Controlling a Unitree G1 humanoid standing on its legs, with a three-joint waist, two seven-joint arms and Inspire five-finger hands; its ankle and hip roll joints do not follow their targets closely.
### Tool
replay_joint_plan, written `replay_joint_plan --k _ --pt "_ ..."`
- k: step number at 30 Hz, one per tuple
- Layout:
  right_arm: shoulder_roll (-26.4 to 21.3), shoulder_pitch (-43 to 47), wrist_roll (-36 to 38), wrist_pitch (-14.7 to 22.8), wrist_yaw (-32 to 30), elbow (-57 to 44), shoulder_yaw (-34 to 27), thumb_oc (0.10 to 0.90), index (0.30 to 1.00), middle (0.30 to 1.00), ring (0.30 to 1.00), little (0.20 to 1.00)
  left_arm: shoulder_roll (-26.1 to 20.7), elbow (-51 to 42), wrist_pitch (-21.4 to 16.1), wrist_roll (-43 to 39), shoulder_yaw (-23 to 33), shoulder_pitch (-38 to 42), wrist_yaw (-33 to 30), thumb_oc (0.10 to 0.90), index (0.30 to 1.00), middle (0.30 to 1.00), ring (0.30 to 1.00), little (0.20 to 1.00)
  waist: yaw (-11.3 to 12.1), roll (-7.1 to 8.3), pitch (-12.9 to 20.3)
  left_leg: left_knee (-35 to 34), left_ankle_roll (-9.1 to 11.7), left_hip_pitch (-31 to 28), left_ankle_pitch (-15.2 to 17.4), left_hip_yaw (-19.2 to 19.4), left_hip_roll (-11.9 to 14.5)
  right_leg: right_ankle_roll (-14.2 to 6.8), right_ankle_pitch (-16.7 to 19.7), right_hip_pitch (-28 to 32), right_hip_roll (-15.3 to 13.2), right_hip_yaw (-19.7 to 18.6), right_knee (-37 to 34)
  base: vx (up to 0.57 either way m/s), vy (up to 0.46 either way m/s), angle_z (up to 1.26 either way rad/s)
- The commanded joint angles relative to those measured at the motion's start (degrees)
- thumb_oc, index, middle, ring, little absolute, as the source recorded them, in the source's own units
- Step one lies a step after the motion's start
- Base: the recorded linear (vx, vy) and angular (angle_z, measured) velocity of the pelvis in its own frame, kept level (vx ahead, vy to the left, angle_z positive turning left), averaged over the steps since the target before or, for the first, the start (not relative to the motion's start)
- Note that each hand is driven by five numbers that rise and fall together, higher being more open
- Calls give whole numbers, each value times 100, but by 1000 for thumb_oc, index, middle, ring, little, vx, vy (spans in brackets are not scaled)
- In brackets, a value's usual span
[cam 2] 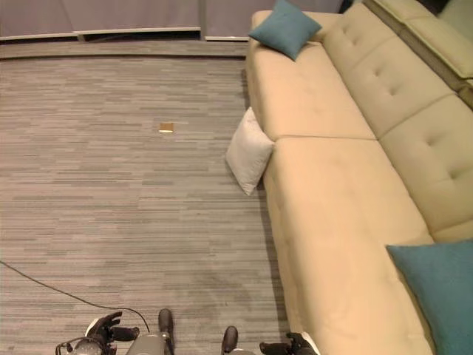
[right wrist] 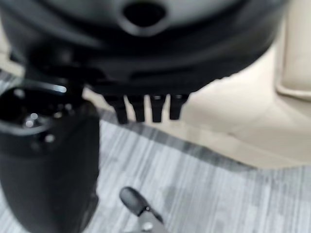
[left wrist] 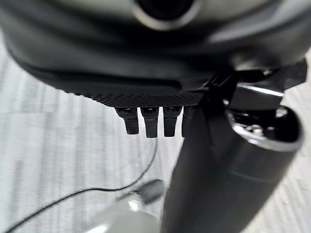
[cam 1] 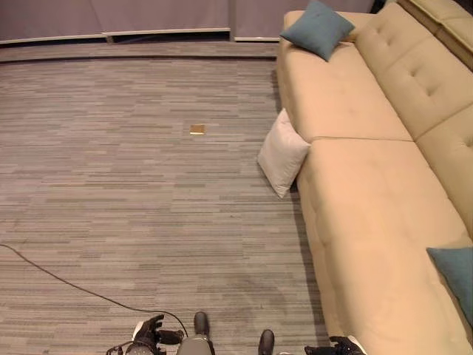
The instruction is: Pick up all the scattered cushions and arrange them neatly on the sofa.
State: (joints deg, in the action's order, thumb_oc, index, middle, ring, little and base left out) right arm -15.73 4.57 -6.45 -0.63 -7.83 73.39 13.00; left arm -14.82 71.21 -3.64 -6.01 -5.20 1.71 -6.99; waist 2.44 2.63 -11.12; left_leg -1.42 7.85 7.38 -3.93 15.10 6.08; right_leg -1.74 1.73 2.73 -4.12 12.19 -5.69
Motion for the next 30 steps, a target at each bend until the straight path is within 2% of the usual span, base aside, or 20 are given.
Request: replay_joint_plan --k 1,2,5,7,8,9,10,13,15,16,17,19,21,22,24,25,26,28,29,30 --pt "-60 -34 -159 59 -199 -101 149 800 900 900 900 900 -220 100 -102 164 -11 -140 -51 800 900 900 900 900 -20 264 307 481 -378 260 29 -203 -187 -398 -644 308 -61 173 553 289 214 -35" --pt "10 -28 -202 55 -179 -115 180 800 900 900 900 900 -299 100 -107 205 20 -138 -50 800 900 900 900 900 35 341 303 495 -498 164 176 -168 -272 -482 -687 289 -183 98 856 208 168 -37" --pt "66 9 -233 42 -166 -111 202 800 900 900 900 900 -366 58 -119 181 29 -67 -70 800 900 900 900 900 83 393 258 536 -641 49 359 -167 -382 -637 -560 108 -360 28 1380 145 161 -34" --pt "80 24 -252 34 -150 -119 217 800 900 900 900 900 -396 26 -117 173 34 -50 -74 800 900 900 900 900 86 389 237 552 -719 0 413 -194 -432 -685 -373 -86 -443 -24 1771 104 169 -9" --pt "105 148 -299 13 -155 -155 310 800 900 900 900 900 -463 -54 -104 180 -1 46 -111 800 900 900 900 900 20 355 52 618 -886 -152 551 -298 -522 -715 27 -512 -537 -240 2613 165 281 -16" --pt "122 226 -334 23 -172 -227 396 800 900 900 900 900 -474 -102 -126 129 -1 107 -178 800 900 900 900 900 30 247 -50 696 -996 -218 678 -348 -515 -696 107 -904 -522 -273 3132 243 328 -11" --pt "146 237 -324 41 -185 -262 420 800 900 900 900 900 -481 -110 -135 104 3 122 -177 800 900 900 900 900 29 244 -71 675 -1022 -340 747 -376 -559 -655 9 -1011 -520 -255 3242 257 219 -13" --pt "151 267 -340 44 -180 -320 479 800 900 900 900 900 -464 -112 -144 83 -5 161 -180 800 900 900 900 900 -35 222 -65 578 -1033 -540 809 -489 -634 -577 -89 -1240 -334 -211 3021 219 77 -4" --pt "121 278 -365 50 -185 -413 533 800 900 900 900 900 -460 -66 -131 120 -18 170 -179 800 900 900 900 900 -151 257 -74 400 -1027 -839 934 -631 -807 -531 -90 -1501 -101 -125 2184 303 38 24" --pt "119 277 -365 49 -185 -414 535 800 900 900 900 900 -458 -66 -132 120 -17 168 -179 800 900 900 900 900 -162 244 -93 396 -1024 -868 943 -645 -797 -531 -90 -1460 -92 -108 2164 460 32 21" --pt "72 263 -382 39 -175 -436 514 800 900 900 900 900 -438 -23 -128 185 -33 199 -171 800 900 900 900 900 -324 300 -78 302 -1014 -1094 1060 -794 -952 -618 132 -1674 77 -317 1528 379 26 11" --pt "45 252 -394 32 -168 -442 508 800 900 900 900 900 -422 -10 -129 204 -38 208 -169 800 900 900 900 900 -397 281 -82 274 -1004 -1217 1116 -885 -990 -646 212 -1700 153 -362 1347 359 26 29" --pt "8 70 -395 39 -180 -387 443 800 900 900 900 900 -369 71 -137 325 -82 201 -134 800 900 900 900 900 -508 294 55 305 -960 -1454 1345 -1067 -1144 -529 215 -1429 236 -542 1064 396 3 77" --pt "-27 9 -406 30 -171 -354 412 800 900 900 900 900 -338 98 -136 375 -116 180 -117 800 900 900 900 900 -570 256 134 440 -854 -1473 1355 -1115 -1119 -474 197 -1376 285 -583 1069 366 -27 113" --pt "-75 -83 -385 21 -197 -294 304 800 900 900 900 900 -278 100 -139 385 -186 207 -125 800 900 900 900 900 -681 227 166 1207 -446 -1277 1141 -947 -997 -401 224 -1123 207 -384 891 258 -41 131" --pt "-75 -83 -385 21 -197 -294 304 800 900 900 900 900 -278 100 -139 385 -186 207 -125 800 900 900 900 900 -681 227 166 1207 -446 -1277 1141 -947 -997 -401 224 -1123 207 -384 891 194 -86 89" --pt "-138 -77 -328 1 -211 -273 285 800 900 900 900 900 -287 -30 -141 306 -226 269 -126 800 900 900 900 900 -647 314 102 2370 -237 -730 844 -723 -795 -278 156 -849 148 -342 768 172 -90 57" --pt "-179 -37 -225 -22 -232 -204 245 800 900 900 900 900 -290 -92 -133 206 -239 333 -165 800 900 900 900 900 -589 397 78 2902 -260 -314 783 -509 -606 -192 42 -663 100 -282 690 245 -101 15" --pt "-181 -39 -134 -39 -244 -165 224 800 900 900 900 900 -316 -100 -110 166 -258 366 -162 800 900 900 900 900 -519 505 95 2738 -416 45 913 -321 -443 -193 -63 -481 39 -253 594 211 -60 -32" --pt "-180 -40 -134 -38 -245 -164 224 800 900 900 900 900 -317 -100 -110 166 -259 366 -162 800 900 900 900 900 -515 498 89 2759 -417 45 933 -321 -434 -195 -65 -471 47 -254 591 351 -6 -14"
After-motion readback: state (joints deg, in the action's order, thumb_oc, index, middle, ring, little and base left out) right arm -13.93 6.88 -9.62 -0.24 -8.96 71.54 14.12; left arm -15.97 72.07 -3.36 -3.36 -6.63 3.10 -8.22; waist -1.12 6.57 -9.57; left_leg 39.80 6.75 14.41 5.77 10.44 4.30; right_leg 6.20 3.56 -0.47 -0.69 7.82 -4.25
